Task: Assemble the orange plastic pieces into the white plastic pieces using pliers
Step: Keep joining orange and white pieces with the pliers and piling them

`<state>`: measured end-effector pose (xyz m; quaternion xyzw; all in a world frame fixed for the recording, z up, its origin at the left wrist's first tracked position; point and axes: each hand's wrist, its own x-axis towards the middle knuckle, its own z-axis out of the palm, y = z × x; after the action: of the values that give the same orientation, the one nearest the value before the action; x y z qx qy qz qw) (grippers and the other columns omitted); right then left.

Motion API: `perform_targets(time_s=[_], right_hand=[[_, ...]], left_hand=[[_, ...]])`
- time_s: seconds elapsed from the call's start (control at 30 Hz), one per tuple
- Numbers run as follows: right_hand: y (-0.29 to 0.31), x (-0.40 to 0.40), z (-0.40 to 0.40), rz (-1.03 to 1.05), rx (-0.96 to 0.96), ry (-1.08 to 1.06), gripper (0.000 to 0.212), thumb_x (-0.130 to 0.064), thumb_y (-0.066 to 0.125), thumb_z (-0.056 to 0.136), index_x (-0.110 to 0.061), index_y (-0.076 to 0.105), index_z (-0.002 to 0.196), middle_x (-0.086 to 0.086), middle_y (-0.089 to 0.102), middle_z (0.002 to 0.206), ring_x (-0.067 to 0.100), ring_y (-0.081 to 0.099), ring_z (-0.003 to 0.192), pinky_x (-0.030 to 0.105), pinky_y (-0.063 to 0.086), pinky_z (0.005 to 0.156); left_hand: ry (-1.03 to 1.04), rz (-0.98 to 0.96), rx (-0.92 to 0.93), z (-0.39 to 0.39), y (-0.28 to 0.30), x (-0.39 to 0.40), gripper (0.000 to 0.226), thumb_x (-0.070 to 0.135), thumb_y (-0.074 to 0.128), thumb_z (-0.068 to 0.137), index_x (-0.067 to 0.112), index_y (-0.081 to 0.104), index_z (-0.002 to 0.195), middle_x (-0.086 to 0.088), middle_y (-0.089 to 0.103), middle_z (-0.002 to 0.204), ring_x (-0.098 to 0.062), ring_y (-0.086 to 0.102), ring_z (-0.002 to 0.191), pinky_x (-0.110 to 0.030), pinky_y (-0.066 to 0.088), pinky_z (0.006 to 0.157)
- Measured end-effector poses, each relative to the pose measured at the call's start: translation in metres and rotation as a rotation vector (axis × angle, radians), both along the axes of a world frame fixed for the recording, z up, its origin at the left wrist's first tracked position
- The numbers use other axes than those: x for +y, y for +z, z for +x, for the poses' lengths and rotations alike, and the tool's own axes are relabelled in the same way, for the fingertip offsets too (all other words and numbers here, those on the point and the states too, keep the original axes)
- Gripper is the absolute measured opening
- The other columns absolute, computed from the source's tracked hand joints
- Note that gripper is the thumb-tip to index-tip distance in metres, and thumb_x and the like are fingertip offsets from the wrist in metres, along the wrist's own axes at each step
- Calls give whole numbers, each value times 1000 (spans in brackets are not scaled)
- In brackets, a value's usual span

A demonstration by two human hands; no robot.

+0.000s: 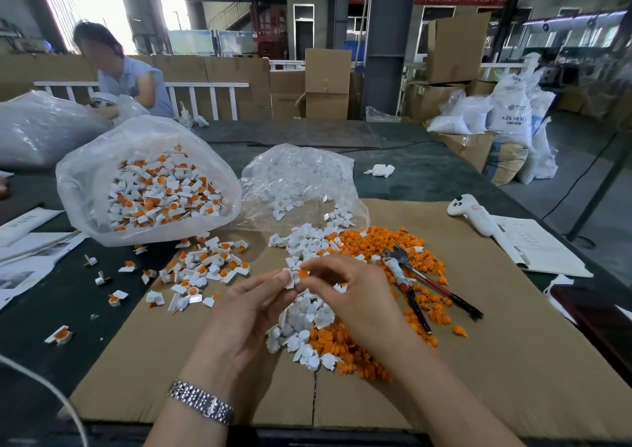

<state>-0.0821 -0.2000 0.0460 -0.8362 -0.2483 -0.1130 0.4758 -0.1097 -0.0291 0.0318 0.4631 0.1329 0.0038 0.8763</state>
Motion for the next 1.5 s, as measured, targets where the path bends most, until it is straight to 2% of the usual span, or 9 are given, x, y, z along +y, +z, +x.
perform_targets(time_s=[0.2, 0.33, 0.4, 0.47, 0.57, 0.77, 1.03, 1.27, 1.5], right_hand=[[0, -6, 7, 100, 159, -32, 20, -27, 71, 92, -30, 73, 112, -12, 73, 96, 2, 68, 92, 19, 55, 85], [-5, -3, 5, 72, 162, -29, 21, -27, 71, 93, -26, 72, 114, -12, 72, 99, 0, 67, 92, 18, 55, 85], [-5, -3, 7, 56, 149, -31, 22, -26, 71, 92, -23, 72, 114, -11, 71, 101, -1, 66, 93, 19, 55, 86], [-5, -3, 6, 81, 142, -33, 23, -27, 71, 92, -24, 72, 115, -12, 71, 102, -2, 65, 94, 17, 54, 87], [-5, -3, 4, 112, 122, -20, 22, -27, 72, 91, -25, 73, 113, -15, 71, 101, -3, 66, 95, 17, 55, 87], [-2, -3, 0, 98, 35, -5, 20, -25, 73, 90, -21, 75, 110, -16, 69, 100, -2, 64, 96, 15, 52, 86], [12, -1, -2, -260, -145, -14, 28, -30, 61, 99, -17, 70, 123, -2, 65, 106, 10, 58, 99, 26, 47, 88], [17, 1, -3, -527, -202, -22, 32, -36, 45, 106, -20, 62, 127, -1, 58, 115, 15, 55, 105, 26, 43, 86], [5, -1, -5, -202, -129, 15, 23, -25, 65, 97, -15, 73, 116, 0, 66, 97, 13, 61, 89, 31, 50, 84]], left_hand=[[9, -12, -5, -5, 2, -2, 19, 5, 78, 75, -2, 80, 93, -23, 77, 105, -28, 78, 94, -27, 63, 70], [137, 823, -164, -8, 0, -3, 13, 24, 85, 80, 29, 83, 93, 15, 78, 101, -2, 74, 94, -25, 56, 83], [155, 981, -267, -6, -2, -8, 18, 19, 84, 83, 32, 81, 95, 23, 75, 100, 1, 72, 93, -21, 57, 82], [156, 943, -258, -6, -4, -9, 18, 23, 84, 83, 34, 80, 96, 21, 76, 96, 1, 72, 91, -19, 58, 79], [81, 580, -134, -6, -4, -9, 20, 32, 87, 76, 29, 83, 96, 5, 80, 99, -10, 76, 95, -26, 57, 83], [20, 69, -89, 4, -3, -10, 19, 10, 83, 72, 3, 82, 90, -22, 77, 104, -29, 76, 101, -24, 61, 79], [26, 13, -55, 0, -11, -10, 14, 9, 81, 81, 3, 81, 94, -24, 75, 111, -30, 75, 108, -35, 57, 96], [16, 82, -100, -1, -6, -10, 19, 11, 80, 76, 0, 81, 91, -24, 76, 107, -30, 75, 105, -27, 61, 86], [19, 40, -89, -3, -6, -10, 20, 8, 77, 79, -7, 79, 92, -26, 76, 105, -28, 77, 100, -22, 60, 76]])
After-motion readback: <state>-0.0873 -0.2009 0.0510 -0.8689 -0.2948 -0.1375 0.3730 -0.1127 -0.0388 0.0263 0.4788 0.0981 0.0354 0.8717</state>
